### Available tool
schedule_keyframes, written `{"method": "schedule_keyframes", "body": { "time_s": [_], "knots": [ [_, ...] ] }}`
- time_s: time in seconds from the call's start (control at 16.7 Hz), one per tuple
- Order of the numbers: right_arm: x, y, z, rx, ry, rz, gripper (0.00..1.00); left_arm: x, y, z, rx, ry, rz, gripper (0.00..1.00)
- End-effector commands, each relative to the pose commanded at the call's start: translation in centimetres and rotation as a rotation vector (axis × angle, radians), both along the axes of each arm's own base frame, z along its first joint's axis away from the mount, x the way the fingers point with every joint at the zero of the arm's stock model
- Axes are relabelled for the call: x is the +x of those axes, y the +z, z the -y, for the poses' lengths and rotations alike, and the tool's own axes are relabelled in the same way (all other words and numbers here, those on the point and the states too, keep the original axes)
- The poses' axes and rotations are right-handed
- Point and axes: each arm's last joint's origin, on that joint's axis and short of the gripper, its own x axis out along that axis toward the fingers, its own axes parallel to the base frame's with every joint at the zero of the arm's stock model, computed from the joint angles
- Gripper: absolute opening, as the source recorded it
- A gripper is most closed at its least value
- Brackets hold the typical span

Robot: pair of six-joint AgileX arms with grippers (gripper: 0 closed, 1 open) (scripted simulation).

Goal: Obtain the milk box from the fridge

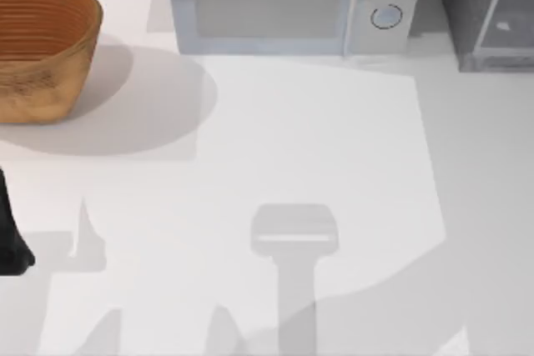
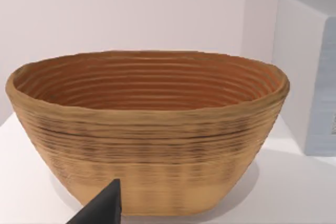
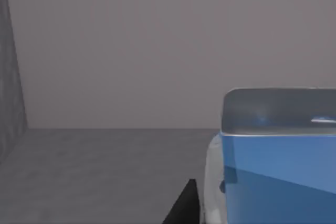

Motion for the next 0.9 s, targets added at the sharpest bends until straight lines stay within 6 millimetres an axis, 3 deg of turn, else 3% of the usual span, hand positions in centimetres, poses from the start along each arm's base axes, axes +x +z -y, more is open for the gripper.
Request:
{"method": "schedule_keyframes", "body": {
  "time_s": [0.24,0.72,0.9],
  "knots": [
    [-0.8,0.2,0.0,-0.002,0.004,0.01,0.0,0.0,0.0,0.0,0.0,0.0,0.0,1.0],
    [-8.8,-0.3,-0.1,0.005,0.001,-0.011,0.0,0.0,0.0,0.0,0.0,0.0,0.0,1.0],
    [-10.0,-0.1,-0.1,0.002,0.0,-0.001,0.0,0.0,0.0,0.0,0.0,0.0,0.0,1.0]
  ]
}}
